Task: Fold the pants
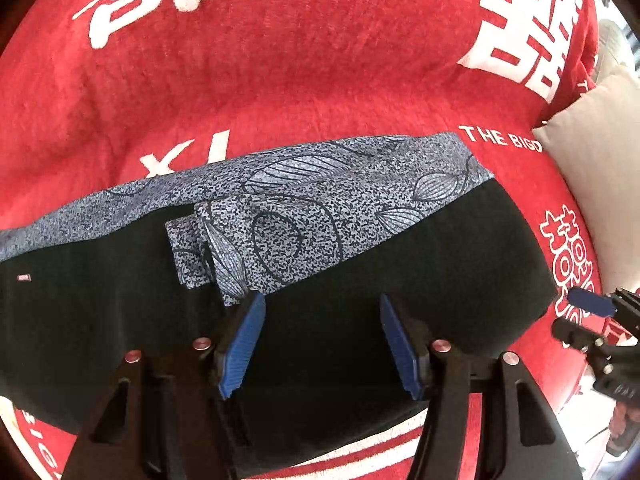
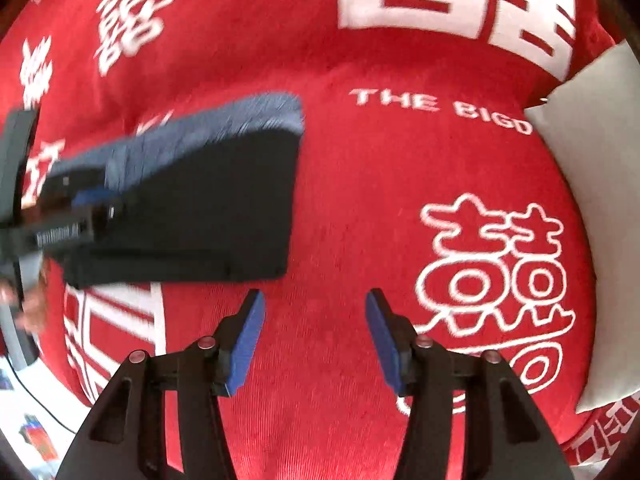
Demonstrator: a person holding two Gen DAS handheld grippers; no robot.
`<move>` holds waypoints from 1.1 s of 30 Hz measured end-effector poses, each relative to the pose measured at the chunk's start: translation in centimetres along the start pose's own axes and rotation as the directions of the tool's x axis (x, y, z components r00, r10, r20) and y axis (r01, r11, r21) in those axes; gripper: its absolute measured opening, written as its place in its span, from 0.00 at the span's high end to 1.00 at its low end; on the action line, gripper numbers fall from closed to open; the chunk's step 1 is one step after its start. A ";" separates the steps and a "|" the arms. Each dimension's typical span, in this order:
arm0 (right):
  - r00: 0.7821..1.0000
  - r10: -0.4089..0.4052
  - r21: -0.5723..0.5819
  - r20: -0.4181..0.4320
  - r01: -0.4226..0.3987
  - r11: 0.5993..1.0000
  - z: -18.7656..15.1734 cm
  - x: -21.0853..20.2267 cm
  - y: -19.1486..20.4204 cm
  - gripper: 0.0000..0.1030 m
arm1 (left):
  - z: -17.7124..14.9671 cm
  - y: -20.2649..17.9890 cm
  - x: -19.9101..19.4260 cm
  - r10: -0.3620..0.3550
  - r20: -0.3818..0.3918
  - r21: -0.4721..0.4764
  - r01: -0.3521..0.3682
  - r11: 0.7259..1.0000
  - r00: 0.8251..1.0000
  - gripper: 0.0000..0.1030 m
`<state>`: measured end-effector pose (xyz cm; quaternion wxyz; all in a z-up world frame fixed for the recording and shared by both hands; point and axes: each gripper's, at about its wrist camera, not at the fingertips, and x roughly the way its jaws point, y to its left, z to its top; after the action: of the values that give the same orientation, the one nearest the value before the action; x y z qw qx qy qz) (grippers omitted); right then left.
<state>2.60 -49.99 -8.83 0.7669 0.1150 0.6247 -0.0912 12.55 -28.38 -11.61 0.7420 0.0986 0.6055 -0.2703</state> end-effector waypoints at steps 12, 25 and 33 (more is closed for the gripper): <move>1.000 -0.021 0.073 0.007 0.020 0.997 0.3 1.9 -0.8 0.48 | -0.1 -0.1 0.0 0.004 0.004 0.000 -0.004 1.000 1.000 0.40; 0.983 0.166 0.133 0.082 -0.176 0.975 7.4 0.8 1.2 0.83 | 4.1 2.1 -0.8 0.039 0.028 -0.194 -0.033 0.980 0.999 0.40; 0.978 0.206 0.079 -0.017 -0.204 0.976 7.1 4.2 4.5 0.83 | 2.5 3.0 0.5 0.113 -0.021 -0.161 -0.115 0.980 0.993 0.40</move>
<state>11.40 -47.77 -11.27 0.7594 0.2094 0.6150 -0.0343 16.26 -27.24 -12.03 0.7582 0.0743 0.6232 -0.1767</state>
